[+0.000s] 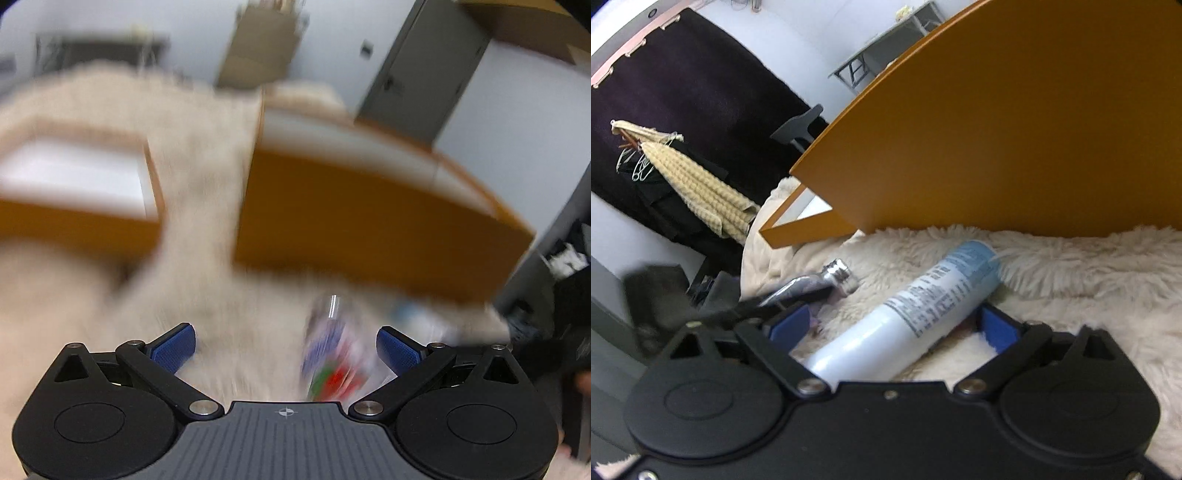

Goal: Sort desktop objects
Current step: 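Grasp the white spray bottle with the right tool while the left tool grasps the pink tablet jar, then lift the white spray bottle with the right tool toward the tall orange box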

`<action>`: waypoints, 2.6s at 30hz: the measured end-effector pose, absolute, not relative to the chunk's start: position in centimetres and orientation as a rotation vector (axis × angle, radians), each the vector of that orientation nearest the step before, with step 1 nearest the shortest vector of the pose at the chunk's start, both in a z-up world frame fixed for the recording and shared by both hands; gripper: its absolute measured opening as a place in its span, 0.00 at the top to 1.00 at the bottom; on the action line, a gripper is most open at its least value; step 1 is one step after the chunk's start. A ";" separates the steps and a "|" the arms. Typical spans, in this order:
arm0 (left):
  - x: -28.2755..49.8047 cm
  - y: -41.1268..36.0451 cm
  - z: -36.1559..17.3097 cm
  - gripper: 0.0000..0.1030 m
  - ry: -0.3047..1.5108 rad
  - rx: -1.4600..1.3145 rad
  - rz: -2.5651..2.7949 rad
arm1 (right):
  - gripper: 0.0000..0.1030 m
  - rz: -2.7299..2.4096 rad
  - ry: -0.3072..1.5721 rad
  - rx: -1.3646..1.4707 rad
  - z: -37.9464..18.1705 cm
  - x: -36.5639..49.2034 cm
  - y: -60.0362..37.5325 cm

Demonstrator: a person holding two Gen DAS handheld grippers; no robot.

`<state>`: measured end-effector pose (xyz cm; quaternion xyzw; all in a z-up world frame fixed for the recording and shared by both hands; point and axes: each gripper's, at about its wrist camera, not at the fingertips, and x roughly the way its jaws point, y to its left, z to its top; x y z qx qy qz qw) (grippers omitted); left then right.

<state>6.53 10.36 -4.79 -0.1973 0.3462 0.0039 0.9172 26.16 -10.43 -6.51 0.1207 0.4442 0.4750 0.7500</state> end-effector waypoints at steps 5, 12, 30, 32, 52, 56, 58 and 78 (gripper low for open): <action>5.8 8.7 -3.9 0.00 0.680 -0.283 0.050 | 0.61 1.049 0.921 0.346 -6.4 25.5 -12.2; 6.4 7.2 -4.6 0.00 0.671 -0.189 0.090 | 0.68 0.934 0.629 0.120 -2.4 21.6 -12.6; 7.9 7.3 -5.9 0.00 0.686 -0.212 0.065 | 0.49 0.713 0.551 -0.328 -4.9 19.9 -8.4; 7.8 7.3 -5.9 0.00 0.687 -0.214 0.064 | 0.49 0.709 0.546 -0.323 -4.8 19.8 -8.2; 8.2 7.7 -5.9 0.00 0.692 -0.240 0.057 | 0.67 0.660 0.457 -0.426 -2.1 16.7 -11.7; 8.2 7.6 -6.0 0.00 0.691 -0.241 0.058 | 0.69 0.666 0.365 -0.351 -0.5 15.8 -12.9; 8.2 7.6 -5.9 0.00 0.692 -0.241 0.058 | 0.69 0.663 0.336 -0.321 -0.1 15.8 -13.2; 8.2 7.9 -6.1 0.00 0.692 -0.247 0.056 | 0.68 0.699 0.405 -0.051 -1.4 21.9 -15.3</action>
